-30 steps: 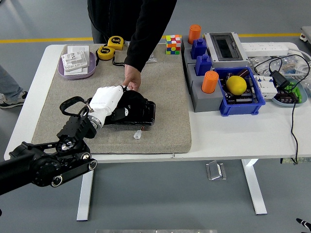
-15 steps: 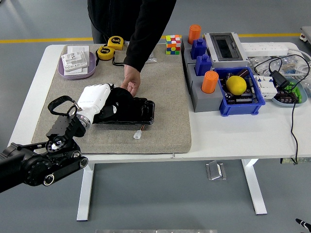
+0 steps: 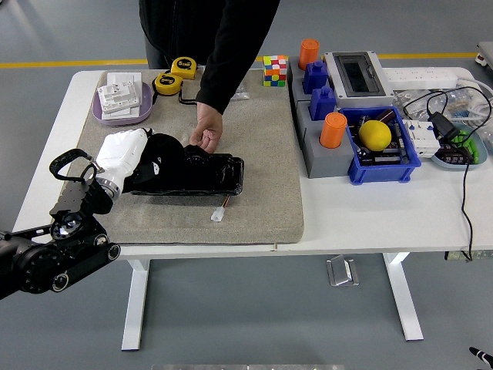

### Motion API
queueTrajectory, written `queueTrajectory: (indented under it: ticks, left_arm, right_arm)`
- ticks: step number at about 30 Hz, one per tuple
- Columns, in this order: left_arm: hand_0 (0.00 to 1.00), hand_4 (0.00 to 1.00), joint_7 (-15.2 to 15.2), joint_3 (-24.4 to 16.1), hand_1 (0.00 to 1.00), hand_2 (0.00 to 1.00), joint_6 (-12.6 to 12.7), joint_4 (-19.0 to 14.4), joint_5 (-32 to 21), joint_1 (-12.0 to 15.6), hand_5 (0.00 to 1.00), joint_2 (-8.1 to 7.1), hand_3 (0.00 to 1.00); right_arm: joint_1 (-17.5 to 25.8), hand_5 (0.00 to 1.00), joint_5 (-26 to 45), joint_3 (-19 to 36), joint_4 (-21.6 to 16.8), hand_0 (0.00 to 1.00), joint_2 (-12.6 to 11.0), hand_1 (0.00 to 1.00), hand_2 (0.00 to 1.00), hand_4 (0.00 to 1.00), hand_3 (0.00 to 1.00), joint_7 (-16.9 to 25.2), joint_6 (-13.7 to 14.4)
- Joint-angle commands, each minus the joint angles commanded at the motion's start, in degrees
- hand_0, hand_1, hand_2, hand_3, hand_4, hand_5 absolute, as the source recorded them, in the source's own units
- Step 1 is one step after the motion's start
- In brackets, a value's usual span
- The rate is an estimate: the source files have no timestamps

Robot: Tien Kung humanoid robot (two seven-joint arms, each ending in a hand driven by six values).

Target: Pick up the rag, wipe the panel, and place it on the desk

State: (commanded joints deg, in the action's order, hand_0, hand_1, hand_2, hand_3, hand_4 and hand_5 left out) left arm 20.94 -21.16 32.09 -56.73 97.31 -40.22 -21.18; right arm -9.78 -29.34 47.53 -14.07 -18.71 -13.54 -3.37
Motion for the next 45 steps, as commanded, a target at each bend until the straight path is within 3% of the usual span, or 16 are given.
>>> queueTrajectory:
  ticks: [8, 17, 29, 38, 45]
  left_arm:
    - [0.203, 0.102, -0.06, -0.97, 0.144, 0.534, -0.02, 0.51, 0.37, 0.71, 0.002, -0.9, 0.471]
    - [0.203, 0.101, -0.12, -4.47, 0.144, 0.534, -0.1, 0.82, 1.02, 2.56, 0.002, -3.27, 0.47]
    - [0.204, 0.1, -0.4, -8.47, 0.144, 0.533, 0.02, 1.56, 1.55, 4.54, 0.002, -4.96, 0.47]
    - [0.204, 0.1, -1.52, -9.43, 0.144, 0.534, 0.51, 3.48, 0.37, 6.45, 0.002, -5.54, 0.471]
    - [0.208, 0.108, -3.07, -9.88, 0.156, 0.535, 1.45, 4.65, -1.17, 7.58, 0.002, -4.88, 0.473]
  right_arm:
    - [-0.1, 0.56, -0.1, 0.14, -0.03, 0.765, 0.17, 0.571, 0.702, 0.998, 0.612, 0.0, 0.1]
    - [0.05, 0.56, -0.14, 0.45, 0.0, 0.763, 0.36, 0.571, 0.702, 0.998, 0.612, -0.05, 0.12]
    - [0.16, 0.561, -0.12, 0.47, -0.14, 0.764, 0.6, 0.57, 0.702, 0.998, 0.612, 0.01, 0.27]
    - [0.31, 0.561, -0.23, 0.6, -0.22, 0.763, 0.68, 0.571, 0.702, 0.998, 0.612, -0.09, 0.29]
    - [0.3, 0.561, -0.38, 0.56, -0.35, 0.763, 0.78, 0.571, 0.702, 0.998, 0.612, -0.14, 0.36]
